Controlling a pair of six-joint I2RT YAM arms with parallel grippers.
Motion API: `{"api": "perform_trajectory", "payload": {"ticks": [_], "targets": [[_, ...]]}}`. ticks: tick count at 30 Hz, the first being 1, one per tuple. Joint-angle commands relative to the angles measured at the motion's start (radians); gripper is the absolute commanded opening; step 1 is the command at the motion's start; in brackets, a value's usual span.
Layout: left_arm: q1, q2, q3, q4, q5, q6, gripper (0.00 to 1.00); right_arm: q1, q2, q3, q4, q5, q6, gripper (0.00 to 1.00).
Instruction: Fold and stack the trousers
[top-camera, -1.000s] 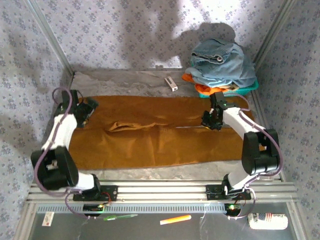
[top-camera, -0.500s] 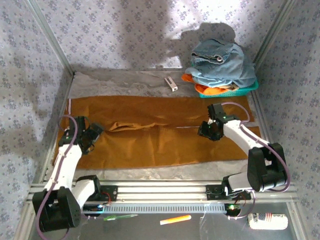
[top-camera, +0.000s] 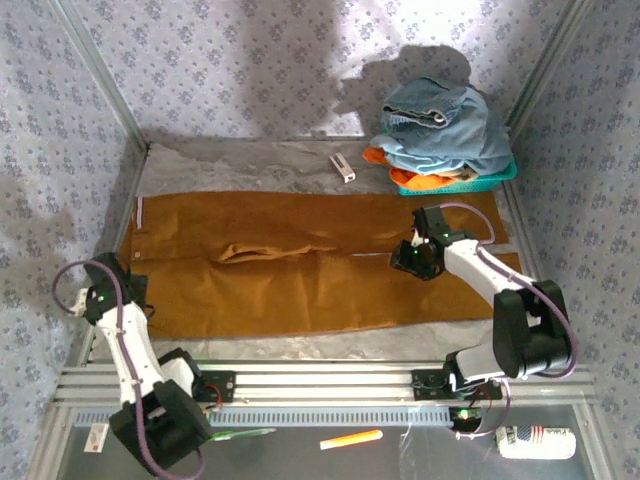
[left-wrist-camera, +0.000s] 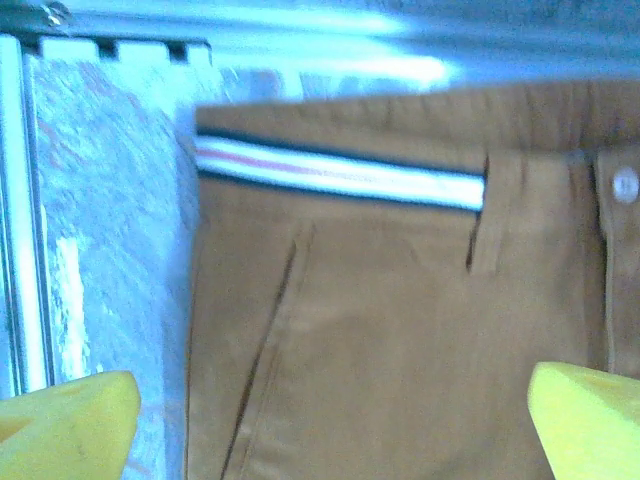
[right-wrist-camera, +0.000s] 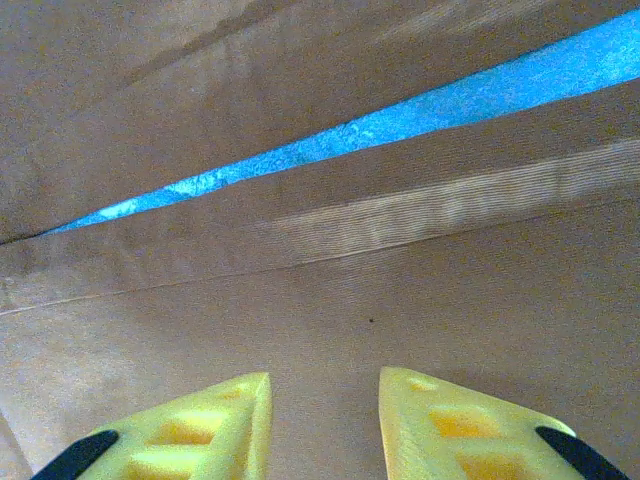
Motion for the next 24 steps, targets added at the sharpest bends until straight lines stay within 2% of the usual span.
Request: {"api": "perform_trajectory", "payload": {"ticks": [1, 3, 6, 9, 14, 20, 24], "targets": [[0.100, -0.014, -0.082, 0.125, 0.085, -0.016, 0.96, 0.012, 0.032, 0.019, 0.011, -0.059, -0.014, 0.34], [0.141, 0.009, -0.135, 0.183, 0.146, -0.019, 0.91, 0.018, 0.033, 0.019, 0.012, -0.056, -0.014, 0.33], [0.148, 0.056, -0.207, 0.269, 0.229, 0.001, 0.80, 0.022, 0.027, 0.018, 0.007, -0.047, -0.017, 0.33], [0.149, 0.082, -0.241, 0.295, 0.208, 0.033, 0.74, 0.022, 0.015, 0.014, 0.002, -0.033, -0.019, 0.33], [0.148, 0.081, -0.257, 0.292, 0.180, 0.063, 0.71, 0.022, 0.005, 0.013, -0.006, -0.023, -0.021, 0.33], [0.148, 0.078, -0.275, 0.316, 0.179, 0.076, 0.40, 0.023, -0.001, 0.021, -0.022, -0.014, -0.018, 0.33], [0.148, 0.040, -0.261, 0.296, 0.180, 0.105, 0.13, 0.022, -0.024, 0.021, -0.041, 0.001, -0.016, 0.32]]}}
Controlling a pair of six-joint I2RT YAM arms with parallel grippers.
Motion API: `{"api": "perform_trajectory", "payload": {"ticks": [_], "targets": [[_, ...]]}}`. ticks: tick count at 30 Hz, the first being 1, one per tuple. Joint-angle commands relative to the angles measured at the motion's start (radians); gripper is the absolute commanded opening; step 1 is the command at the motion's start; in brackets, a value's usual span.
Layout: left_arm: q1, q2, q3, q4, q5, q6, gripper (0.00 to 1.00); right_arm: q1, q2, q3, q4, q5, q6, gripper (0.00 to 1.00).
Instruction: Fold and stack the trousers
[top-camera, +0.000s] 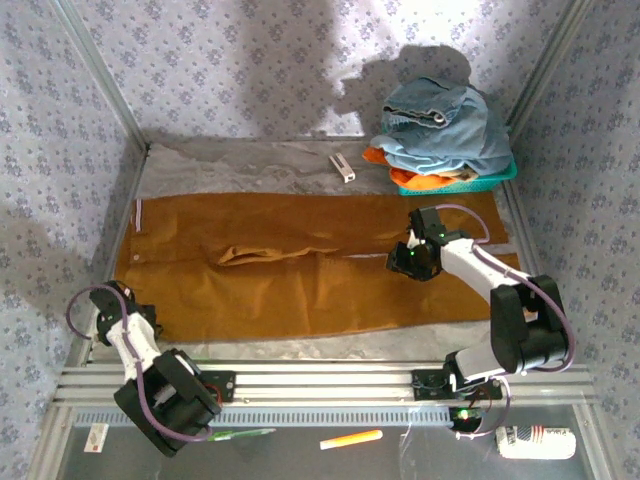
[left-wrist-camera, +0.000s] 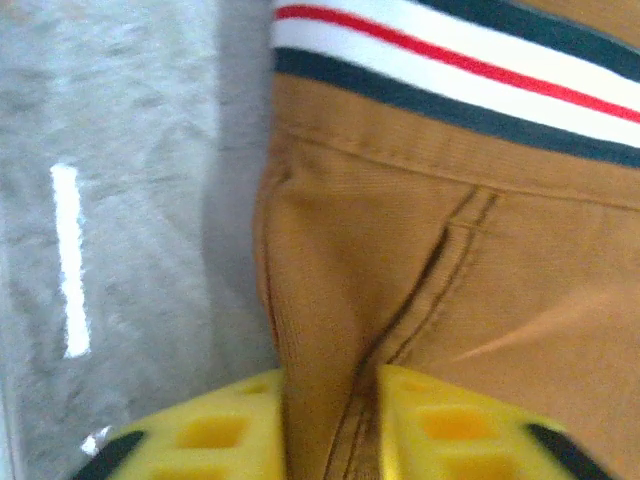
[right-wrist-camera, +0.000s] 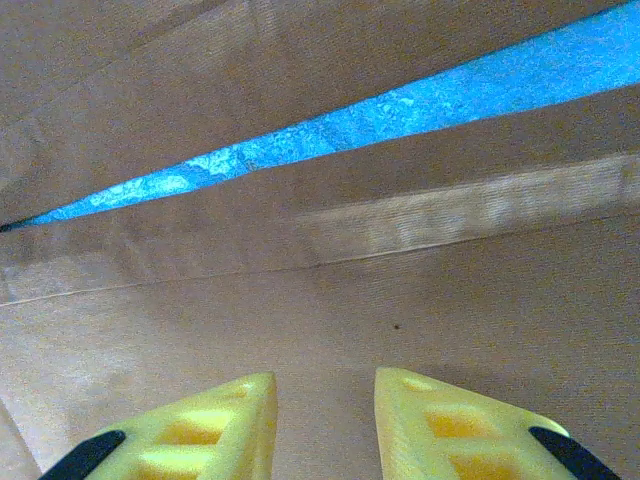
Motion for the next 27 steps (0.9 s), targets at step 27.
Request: {"api": "perform_trajectory", "payload": {"ticks": [27], "targets": [[-0.142, -0.112, 0.118, 0.005, 0.140, 0.010, 0.00, -0.336, -0.354, 0.020, -0.451, 0.037, 0.145, 0.41]]}}
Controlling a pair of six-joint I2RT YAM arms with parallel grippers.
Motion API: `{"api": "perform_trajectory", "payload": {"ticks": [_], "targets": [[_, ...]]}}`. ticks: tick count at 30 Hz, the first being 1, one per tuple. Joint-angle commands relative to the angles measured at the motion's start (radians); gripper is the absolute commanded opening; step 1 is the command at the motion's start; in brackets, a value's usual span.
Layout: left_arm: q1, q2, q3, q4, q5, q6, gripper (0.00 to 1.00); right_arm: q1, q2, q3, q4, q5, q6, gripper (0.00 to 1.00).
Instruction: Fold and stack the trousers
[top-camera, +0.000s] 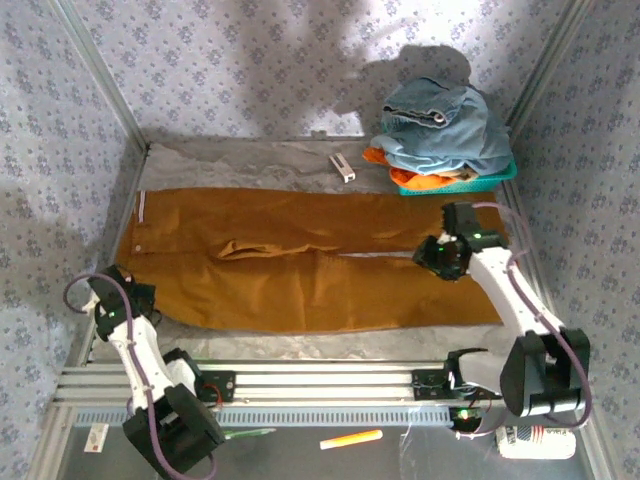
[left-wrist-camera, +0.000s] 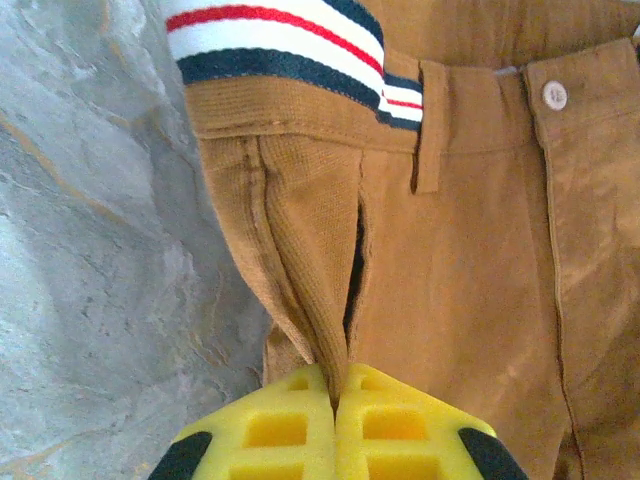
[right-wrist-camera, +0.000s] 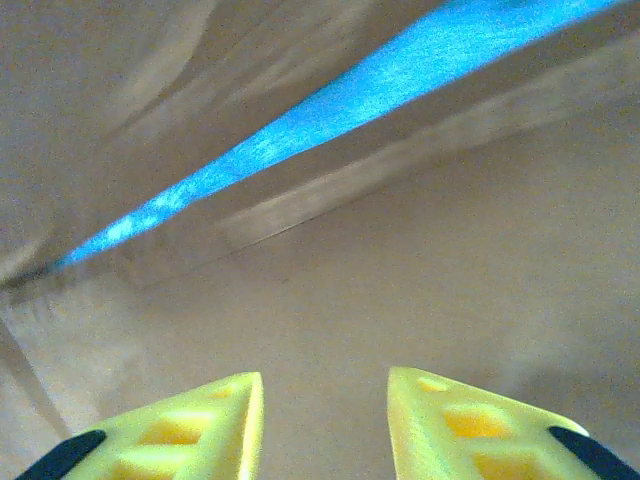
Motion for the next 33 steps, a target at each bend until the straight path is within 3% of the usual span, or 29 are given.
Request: {"api": "perform_trajectory", "payload": {"ticks": [1, 5, 10, 24, 28, 33], "targets": [[-0.019, 0.020, 0.018, 0.024, 0.064, -0.025, 0.00, -0.174, -0.114, -0.068, -0.162, -0.039, 0.079, 0.43], [-0.036, 0.027, 0.022, 0.038, 0.078, -0.029, 0.00, -0.308, -0.205, -0.156, -0.202, -0.046, 0.134, 0.53], [-0.036, 0.036, 0.032, 0.045, 0.099, -0.034, 0.00, -0.334, -0.181, -0.211, -0.197, 0.009, 0.161, 0.56], [-0.036, 0.034, 0.055, 0.035, 0.119, -0.046, 0.00, -0.323, 0.079, -0.384, 0.002, -0.120, 0.230, 0.46], [-0.036, 0.024, 0.053, 0.038, 0.117, -0.049, 0.00, -0.318, 0.104, -0.410, 0.055, -0.127, 0.251, 0.30], [-0.037, 0.037, 0.060, 0.034, 0.124, -0.042, 0.00, -0.320, 0.080, -0.378, 0.036, -0.115, 0.228, 0.00]]}}
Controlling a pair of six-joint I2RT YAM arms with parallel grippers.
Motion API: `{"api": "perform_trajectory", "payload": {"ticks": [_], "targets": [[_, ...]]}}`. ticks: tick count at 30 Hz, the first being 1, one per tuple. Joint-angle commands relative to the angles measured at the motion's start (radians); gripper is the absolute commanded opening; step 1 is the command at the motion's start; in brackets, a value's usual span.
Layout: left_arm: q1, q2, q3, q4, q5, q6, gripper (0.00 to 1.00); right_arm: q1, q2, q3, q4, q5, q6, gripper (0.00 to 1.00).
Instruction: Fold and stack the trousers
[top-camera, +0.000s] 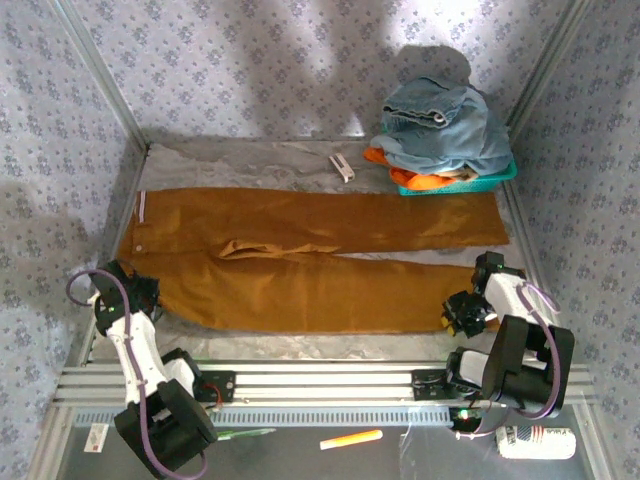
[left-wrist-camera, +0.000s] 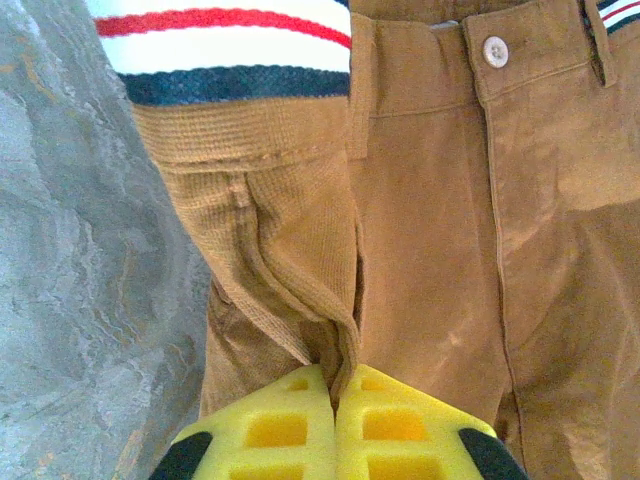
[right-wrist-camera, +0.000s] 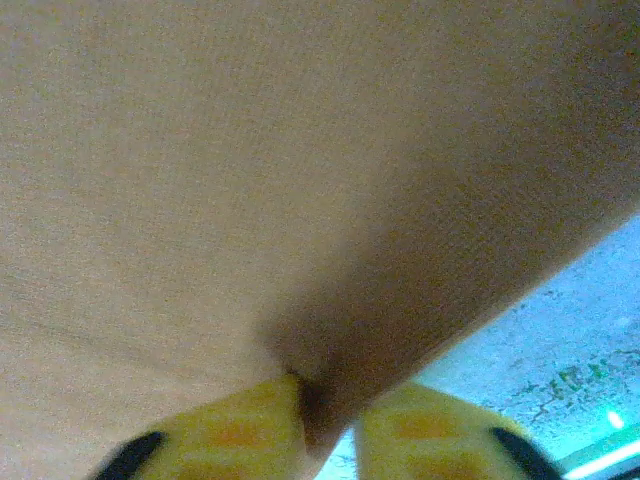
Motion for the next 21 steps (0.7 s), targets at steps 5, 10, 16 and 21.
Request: {"api": "perform_trajectory", "payload": {"ticks": [5, 10, 16, 21], "targets": [[-0.008, -0.015, 0.067, -0.012, 0.050, -0.011, 0.00, 0.014, -0.062, 0.013, 0.078, -0.071, -0.043, 0.00], [-0.008, -0.032, 0.130, -0.065, 0.068, -0.004, 0.00, 0.013, -0.176, 0.067, 0.025, -0.046, -0.067, 0.00], [-0.008, -0.048, 0.233, -0.137, 0.074, 0.012, 0.00, 0.012, -0.242, 0.159, -0.041, -0.029, -0.122, 0.00], [-0.002, -0.053, 0.314, -0.181, 0.077, 0.014, 0.00, 0.007, -0.297, 0.198, -0.072, -0.030, -0.138, 0.00]]}}
